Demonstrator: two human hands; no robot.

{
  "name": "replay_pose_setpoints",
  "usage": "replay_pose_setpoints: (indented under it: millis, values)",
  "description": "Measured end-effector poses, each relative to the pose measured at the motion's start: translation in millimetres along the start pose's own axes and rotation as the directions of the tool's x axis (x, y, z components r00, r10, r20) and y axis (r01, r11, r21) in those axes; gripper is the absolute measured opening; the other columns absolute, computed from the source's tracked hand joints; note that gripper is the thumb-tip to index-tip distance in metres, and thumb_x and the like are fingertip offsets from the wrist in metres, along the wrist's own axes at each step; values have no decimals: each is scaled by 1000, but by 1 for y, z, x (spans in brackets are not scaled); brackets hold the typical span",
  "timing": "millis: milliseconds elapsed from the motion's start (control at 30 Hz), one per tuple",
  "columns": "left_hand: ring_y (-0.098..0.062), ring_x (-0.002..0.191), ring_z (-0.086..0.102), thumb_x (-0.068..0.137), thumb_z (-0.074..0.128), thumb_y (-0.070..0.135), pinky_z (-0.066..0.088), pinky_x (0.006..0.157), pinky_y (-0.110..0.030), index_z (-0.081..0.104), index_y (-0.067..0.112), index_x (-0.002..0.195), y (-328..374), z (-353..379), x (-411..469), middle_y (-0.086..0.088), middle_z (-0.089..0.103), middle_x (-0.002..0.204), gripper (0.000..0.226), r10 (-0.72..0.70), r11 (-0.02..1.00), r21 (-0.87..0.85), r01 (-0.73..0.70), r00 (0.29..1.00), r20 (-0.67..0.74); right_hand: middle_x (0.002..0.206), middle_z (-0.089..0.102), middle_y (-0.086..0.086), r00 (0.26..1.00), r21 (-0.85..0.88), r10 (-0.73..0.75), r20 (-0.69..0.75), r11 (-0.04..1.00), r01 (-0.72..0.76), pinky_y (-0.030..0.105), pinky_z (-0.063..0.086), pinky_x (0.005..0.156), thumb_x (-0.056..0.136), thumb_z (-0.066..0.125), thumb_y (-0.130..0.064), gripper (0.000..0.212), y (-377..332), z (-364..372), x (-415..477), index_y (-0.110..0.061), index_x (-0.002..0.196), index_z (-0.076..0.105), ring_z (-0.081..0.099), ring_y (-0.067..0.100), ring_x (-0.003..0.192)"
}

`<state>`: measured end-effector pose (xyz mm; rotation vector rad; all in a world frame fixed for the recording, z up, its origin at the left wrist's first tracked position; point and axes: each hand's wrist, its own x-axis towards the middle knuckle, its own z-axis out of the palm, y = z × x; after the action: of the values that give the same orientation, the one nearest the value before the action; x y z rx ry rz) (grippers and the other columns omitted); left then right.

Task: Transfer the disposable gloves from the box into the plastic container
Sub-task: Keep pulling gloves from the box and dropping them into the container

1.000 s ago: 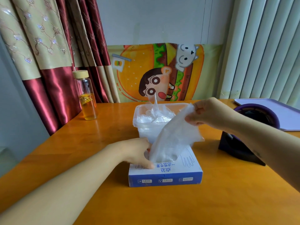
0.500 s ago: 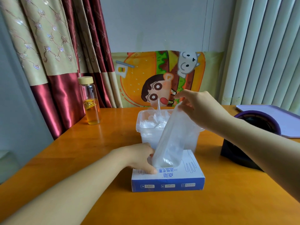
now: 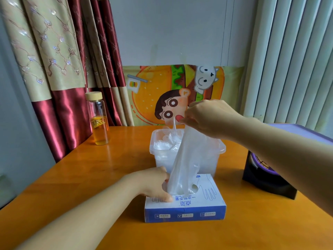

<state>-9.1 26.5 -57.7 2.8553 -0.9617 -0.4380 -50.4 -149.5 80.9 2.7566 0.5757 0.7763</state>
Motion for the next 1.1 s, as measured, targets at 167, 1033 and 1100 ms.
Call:
replay_pose_setpoints:
  millis: [167, 1033, 1100]
  values:
    - [-16, 118, 49, 85, 64, 50, 45, 95, -27, 42, 26, 141, 0, -2, -2, 2, 48, 134, 64, 24, 1000, -10, -24, 1000, 1, 133, 47, -10, 957, 401, -137, 256, 916, 24, 16, 37, 93, 79, 65, -50, 60, 9, -25, -4, -30, 133, 47, 45, 5, 114]
    - [-15, 122, 49, 84, 65, 52, 44, 98, -28, 39, 32, 142, 1, -2, -3, 6, 46, 140, 66, 10, 999, -31, -9, 1000, 24, 111, 68, -11, 971, 400, -176, 163, 911, 98, 12, 45, 88, 91, 60, -30, 22, 10, -13, -11, -22, 107, 71, 61, 1, 95]
    - [-15, 121, 50, 84, 64, 53, 45, 95, -26, 38, 33, 142, 2, -1, -3, 7, 46, 141, 67, -1, 999, -45, 2, 1000, 20, 108, 69, -6, 989, 423, -91, 113, 905, 35, 16, 47, 84, 92, 56, -30, 22, 10, -24, -6, -20, 105, 72, 62, 5, 90]
